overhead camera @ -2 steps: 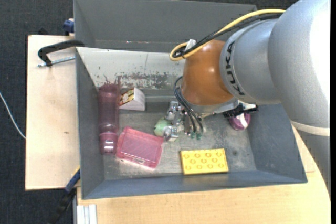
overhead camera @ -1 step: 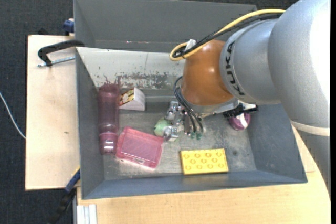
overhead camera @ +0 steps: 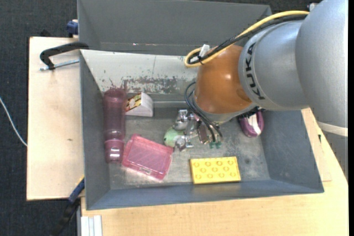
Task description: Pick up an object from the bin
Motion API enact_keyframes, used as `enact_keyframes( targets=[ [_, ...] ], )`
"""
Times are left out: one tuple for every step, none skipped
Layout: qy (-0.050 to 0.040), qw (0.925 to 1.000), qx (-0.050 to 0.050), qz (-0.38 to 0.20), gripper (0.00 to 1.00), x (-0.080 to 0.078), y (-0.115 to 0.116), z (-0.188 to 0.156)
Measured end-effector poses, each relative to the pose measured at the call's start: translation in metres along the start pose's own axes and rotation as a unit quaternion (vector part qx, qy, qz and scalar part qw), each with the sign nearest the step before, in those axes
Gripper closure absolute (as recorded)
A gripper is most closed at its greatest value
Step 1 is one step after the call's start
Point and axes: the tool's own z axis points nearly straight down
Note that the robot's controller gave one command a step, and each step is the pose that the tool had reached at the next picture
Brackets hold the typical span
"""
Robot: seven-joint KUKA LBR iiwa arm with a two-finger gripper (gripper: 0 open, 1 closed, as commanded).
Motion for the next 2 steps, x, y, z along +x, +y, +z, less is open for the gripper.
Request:
enact_keyframes(
  targets=[
    [0.0055, 0.9984, 0.003, -0.057, 1.0, -0.0427, 0.0279, -0.1108],
    [0.0055, 0.9984, 0.003, -0.057, 1.0, -0.0427, 0.0279, -0.1108]
  ],
)
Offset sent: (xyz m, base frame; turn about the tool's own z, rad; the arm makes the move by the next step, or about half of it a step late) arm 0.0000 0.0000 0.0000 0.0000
